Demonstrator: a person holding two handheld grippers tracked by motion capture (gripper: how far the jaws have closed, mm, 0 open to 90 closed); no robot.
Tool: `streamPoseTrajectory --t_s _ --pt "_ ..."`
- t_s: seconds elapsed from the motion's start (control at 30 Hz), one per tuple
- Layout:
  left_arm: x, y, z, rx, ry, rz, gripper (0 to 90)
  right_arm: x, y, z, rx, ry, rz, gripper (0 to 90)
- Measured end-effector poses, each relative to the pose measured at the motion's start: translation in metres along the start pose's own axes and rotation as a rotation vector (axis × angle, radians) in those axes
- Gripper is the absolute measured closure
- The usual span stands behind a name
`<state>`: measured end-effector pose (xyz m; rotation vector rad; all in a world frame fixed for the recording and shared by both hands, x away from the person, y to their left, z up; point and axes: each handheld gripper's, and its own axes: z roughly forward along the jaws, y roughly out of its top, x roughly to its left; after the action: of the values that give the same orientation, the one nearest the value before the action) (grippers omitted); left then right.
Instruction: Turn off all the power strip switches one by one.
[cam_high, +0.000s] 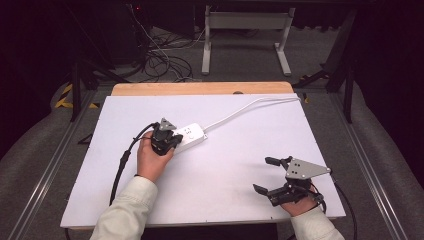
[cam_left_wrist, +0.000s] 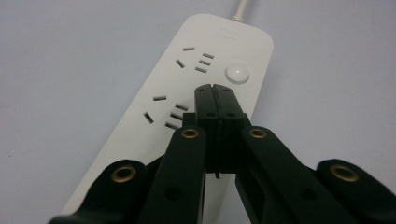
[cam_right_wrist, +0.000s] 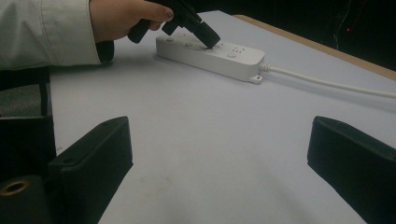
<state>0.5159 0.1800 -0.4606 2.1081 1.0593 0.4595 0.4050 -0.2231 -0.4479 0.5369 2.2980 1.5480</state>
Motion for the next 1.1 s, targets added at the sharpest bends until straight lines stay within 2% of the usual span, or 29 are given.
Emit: streamPoseTrajectory --t_s 0.33,0.43,0.63,1.1 --pt "-0.0011 -0.0005 0.0006 0.001 0.005 0.001 90.0 0.0001 0.0 -0.0003 0.0 0.0 0.0 7.0" --pt "-0.0027 -0.0003 0.001 0.004 0.018 0.021 90.0 0.0001 -0.0001 0.0001 0.002 0.001 -0.001 7.0" --pt "-0.0016 -0.0013 0.0006 0.014 0.038 0.017 90.0 0.0004 -0.0001 0.0 0.002 0.001 -0.001 7.0" --pt "-0.0023 -0.0031 0.0014 0.004 0.023 0.005 90.0 0.0002 -0.0003 0.0007 0.005 0.003 0.003 7.0"
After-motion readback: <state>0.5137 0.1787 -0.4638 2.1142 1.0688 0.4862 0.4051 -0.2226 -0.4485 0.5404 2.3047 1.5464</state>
